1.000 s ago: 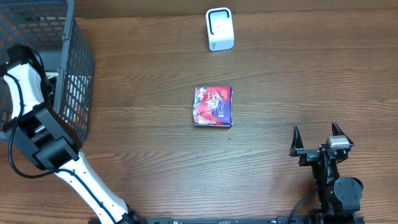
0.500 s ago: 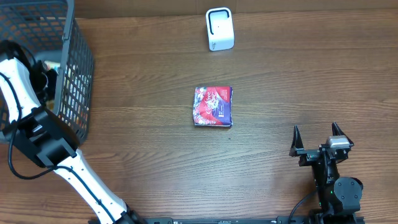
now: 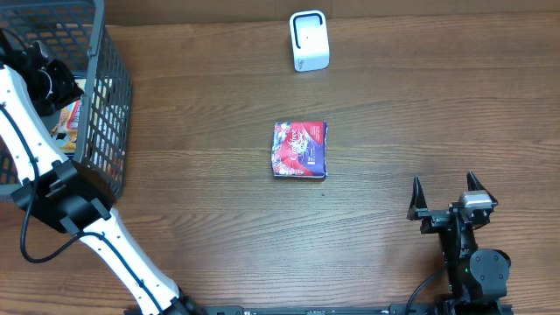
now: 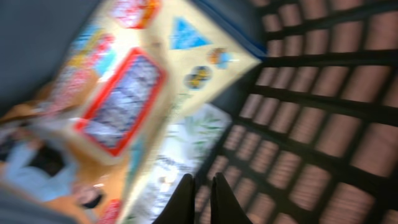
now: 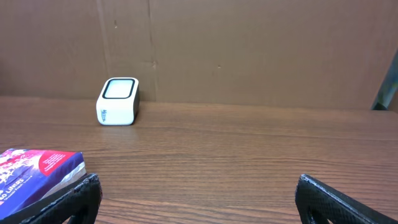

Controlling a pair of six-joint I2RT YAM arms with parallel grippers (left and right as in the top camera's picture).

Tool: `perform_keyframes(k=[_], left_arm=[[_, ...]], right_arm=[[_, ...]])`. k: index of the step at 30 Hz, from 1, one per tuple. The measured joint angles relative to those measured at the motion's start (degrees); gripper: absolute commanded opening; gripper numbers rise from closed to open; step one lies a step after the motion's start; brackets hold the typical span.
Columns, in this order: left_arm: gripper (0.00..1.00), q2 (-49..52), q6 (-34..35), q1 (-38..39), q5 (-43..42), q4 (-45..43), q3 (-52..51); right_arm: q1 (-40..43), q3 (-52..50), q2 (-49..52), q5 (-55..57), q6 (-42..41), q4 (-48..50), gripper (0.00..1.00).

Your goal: Scan the item barcode

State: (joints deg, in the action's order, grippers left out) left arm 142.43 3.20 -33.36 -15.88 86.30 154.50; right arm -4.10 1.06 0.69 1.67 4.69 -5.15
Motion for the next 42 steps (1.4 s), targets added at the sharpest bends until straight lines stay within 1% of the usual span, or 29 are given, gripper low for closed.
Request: perform_keyframes(k=[2, 4, 5, 6, 7, 8, 9, 12, 14, 18, 24, 27, 35, 42], left_arm=[[0.27, 0.0, 0.85, 0.0, 3.74, 0.07, -0.28], [0.47, 0.0, 1.29, 0.0, 6.86, -0.44, -0.76], [0.62, 0.0, 1.42, 0.0, 8.09, -1.29, -1.36], [0.73, 0.0, 1.49, 0.0, 8.79, -2.12, -1.99], [0.8, 0.0, 1.44, 0.0, 9.55, -3.1, -2.82], [0.85, 0.0, 1.46, 0.0, 10.01, -4.04, -3.8], [0.87, 0.0, 1.62, 0.02, 10.19, -4.7, -4.61], [0.89, 0.0, 1.29, 0.37, 10.58, -7.41, -7.41], [1.0, 0.0, 0.83, 0.85, 10.6, -9.66, -9.55], [1.0, 0.0, -0.87, 3.06, 12.37, -14.93, -14.75], [1.0, 0.11, -1.95, 6.1, 22.6, -21.27, -20.35], [1.0, 0.11, -1.97, 6.23, 25.64, -23.82, -22.1], [1.0, -0.52, -2.14, 5.27, 27.12, -29.57, -26.86], [1.0, -2.49, -2.36, 5.14, 27.52, -32.7, -31.47]], right_arm=[[-0.02, 0.0, 0.0, 0.0, 0.02, -0.02, 1.0], [0.0, 0.0, 0.0, -0.02, 0.02, -0.02, 1.0], [-0.02, 0.0, 0.0, 0.0, 0.02, 0.0, 1.0], [-0.02, 0.0, 0.0, 0.02, 0.02, -0.02, 1.0], [-0.02, 0.0, 0.0, 0.0, 0.02, -0.02, 1.0], [-0.02, 0.0, 0.0, 0.02, 0.02, 0.0, 1.0], [-0.02, 0.0, 0.0, 0.0, 0.02, -0.02, 1.0], [0.0, 0.0, 0.0, 0.02, 0.02, -0.02, 1.0], [-0.02, 0.0, 0.0, 0.0, 0.0, -0.02, 1.0], [-0.02, 0.0, 0.0, 0.0, 0.02, -0.02, 1.0], [0.0, 0.0, 0.0, 0.02, 0.02, 0.0, 1.0], [-0.02, 0.0, 0.0, 0.02, 0.02, -0.02, 1.0], [-0.02, 0.0, 0.0, 0.0, 0.02, 0.0, 1.0], [0.0, 0.0, 0.0, 0.0, 0.0, 0.0, 1.0]])
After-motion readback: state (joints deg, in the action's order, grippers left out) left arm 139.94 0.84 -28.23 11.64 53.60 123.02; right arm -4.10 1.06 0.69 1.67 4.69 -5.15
